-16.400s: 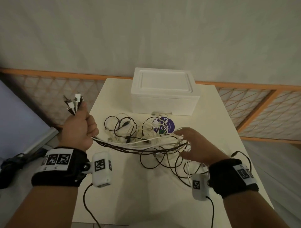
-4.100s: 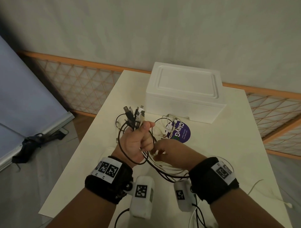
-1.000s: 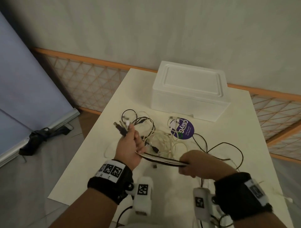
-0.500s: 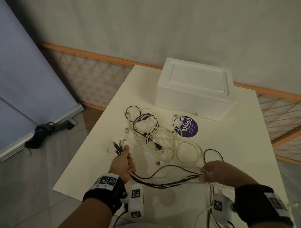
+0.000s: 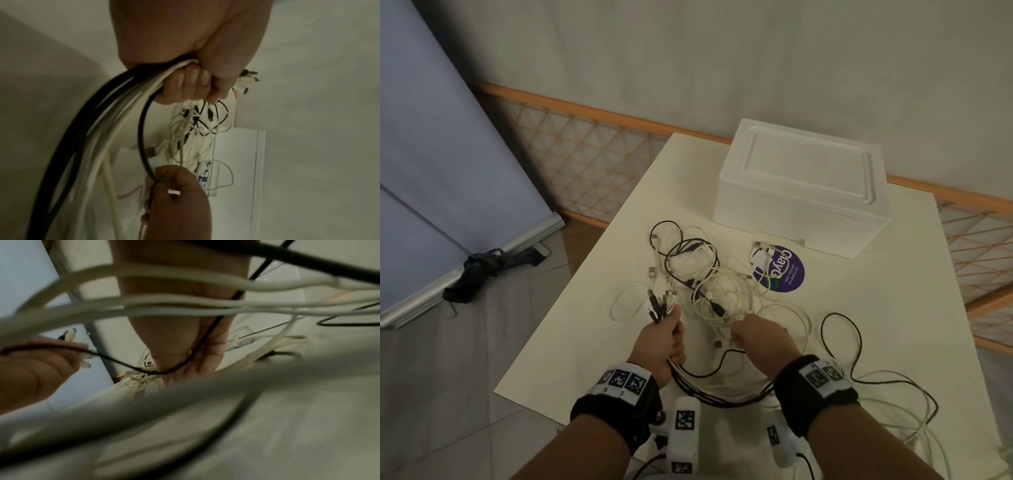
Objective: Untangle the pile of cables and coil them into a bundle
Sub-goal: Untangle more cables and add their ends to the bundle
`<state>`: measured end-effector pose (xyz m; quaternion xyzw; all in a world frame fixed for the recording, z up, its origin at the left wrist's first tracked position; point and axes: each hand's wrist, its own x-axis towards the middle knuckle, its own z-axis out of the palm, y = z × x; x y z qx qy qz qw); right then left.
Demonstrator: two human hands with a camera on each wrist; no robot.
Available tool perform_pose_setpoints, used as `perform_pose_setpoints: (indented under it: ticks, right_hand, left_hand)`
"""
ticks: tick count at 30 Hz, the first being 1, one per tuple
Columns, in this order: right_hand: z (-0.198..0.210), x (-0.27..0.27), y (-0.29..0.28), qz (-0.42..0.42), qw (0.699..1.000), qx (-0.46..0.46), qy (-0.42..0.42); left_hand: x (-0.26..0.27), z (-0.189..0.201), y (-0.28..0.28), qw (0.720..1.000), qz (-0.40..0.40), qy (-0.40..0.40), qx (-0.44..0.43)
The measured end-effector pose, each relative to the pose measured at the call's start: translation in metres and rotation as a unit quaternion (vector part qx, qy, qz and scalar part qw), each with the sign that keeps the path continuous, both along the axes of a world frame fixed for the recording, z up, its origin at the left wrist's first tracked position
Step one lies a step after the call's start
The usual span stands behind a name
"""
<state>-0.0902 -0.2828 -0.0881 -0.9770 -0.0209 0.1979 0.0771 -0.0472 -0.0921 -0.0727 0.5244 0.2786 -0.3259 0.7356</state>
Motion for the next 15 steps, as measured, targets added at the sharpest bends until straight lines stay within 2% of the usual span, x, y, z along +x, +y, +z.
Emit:
perform_pose_setpoints:
  ticks: [3,6,9,13,15]
  right_hand:
    - [-0.001,0.003,-0.009,-0.022,0.998,0.038,-0.041]
    - [0.021,0.008,-0.014,-0.068,0.98,0.101,-0.155]
    - [0.066,0.009,-0.01,-0.149,0.933,0.214,-0.249]
    - [0.114,0.01,-0.004,-0.202,0.87,0.351,-0.279]
    - [0.131,0.01,-0.005,-0.228,0.825,0.414,-0.309]
  left_hand:
    - [0.002,0.008,-0.004,1.0,-0.022,-0.01,-0.002]
    - [0.004,0.015,-0.011,0.997,-0.062,-0.046,0.011]
    - [0.005,0.025,-0.025,0.988,-0.084,-0.125,0.033]
    - [0.012,0.043,-0.052,0.98,-0.101,-0.163,-0.049]
    - [0.015,0.047,-0.06,0.973,-0.136,-0.185,-0.039]
